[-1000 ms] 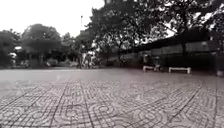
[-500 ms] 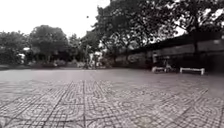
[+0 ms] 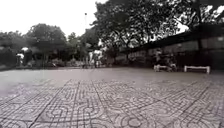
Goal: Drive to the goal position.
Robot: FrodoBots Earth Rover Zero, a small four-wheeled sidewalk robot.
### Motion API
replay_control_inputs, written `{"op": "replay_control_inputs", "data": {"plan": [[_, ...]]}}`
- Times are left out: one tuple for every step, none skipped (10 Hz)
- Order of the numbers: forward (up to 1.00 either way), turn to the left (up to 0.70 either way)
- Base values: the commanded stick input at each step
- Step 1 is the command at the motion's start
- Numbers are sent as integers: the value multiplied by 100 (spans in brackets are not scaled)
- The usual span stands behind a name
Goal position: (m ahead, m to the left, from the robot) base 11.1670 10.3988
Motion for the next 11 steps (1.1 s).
{"op": "replay_control_inputs", "data": {"plan": [[100,0],[100,0],[100,0],[100,0],[100,0],[100,0],[100,0],[100,0],[100,0],[100,0],[100,0]]}}
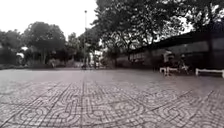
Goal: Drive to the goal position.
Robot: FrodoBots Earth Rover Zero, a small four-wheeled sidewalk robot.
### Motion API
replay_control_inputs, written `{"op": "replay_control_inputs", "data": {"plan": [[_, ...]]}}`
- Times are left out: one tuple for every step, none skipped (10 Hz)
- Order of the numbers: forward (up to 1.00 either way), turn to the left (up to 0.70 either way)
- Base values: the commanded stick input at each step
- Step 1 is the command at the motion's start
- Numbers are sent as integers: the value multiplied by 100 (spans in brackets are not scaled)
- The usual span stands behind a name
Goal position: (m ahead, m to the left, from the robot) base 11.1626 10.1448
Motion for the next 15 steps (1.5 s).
{"op": "replay_control_inputs", "data": {"plan": [[100,23],[100,27],[100,27],[100,27],[100,27],[100,27],[100,27],[100,27],[100,27],[100,27],[100,27],[100,27],[100,27],[100,27],[100,27]]}}
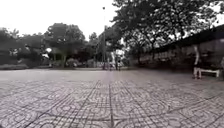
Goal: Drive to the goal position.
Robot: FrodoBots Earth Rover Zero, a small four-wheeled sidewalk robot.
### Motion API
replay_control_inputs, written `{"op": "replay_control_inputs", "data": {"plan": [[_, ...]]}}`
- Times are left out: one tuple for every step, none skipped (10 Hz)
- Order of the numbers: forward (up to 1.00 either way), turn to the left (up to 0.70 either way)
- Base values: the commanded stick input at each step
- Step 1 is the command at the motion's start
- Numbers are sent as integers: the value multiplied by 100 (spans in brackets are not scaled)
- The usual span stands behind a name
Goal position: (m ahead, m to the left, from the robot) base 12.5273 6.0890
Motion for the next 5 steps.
{"op": "replay_control_inputs", "data": {"plan": [[100,27],[100,27],[100,27],[100,27],[100,24]]}}
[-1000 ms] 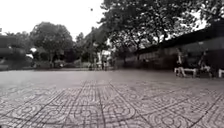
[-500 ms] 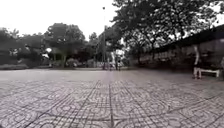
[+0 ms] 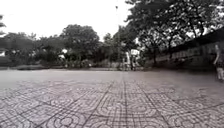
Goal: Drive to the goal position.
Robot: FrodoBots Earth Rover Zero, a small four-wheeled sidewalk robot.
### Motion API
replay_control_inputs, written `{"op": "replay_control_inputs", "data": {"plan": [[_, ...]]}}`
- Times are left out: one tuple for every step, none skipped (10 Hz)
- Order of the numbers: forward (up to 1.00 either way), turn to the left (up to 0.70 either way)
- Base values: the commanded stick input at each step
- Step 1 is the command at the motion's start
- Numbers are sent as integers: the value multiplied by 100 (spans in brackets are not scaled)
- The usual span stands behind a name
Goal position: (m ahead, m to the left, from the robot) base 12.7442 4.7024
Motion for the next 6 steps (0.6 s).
{"op": "replay_control_inputs", "data": {"plan": [[100,0],[100,0],[100,0],[100,0],[100,0],[100,0]]}}
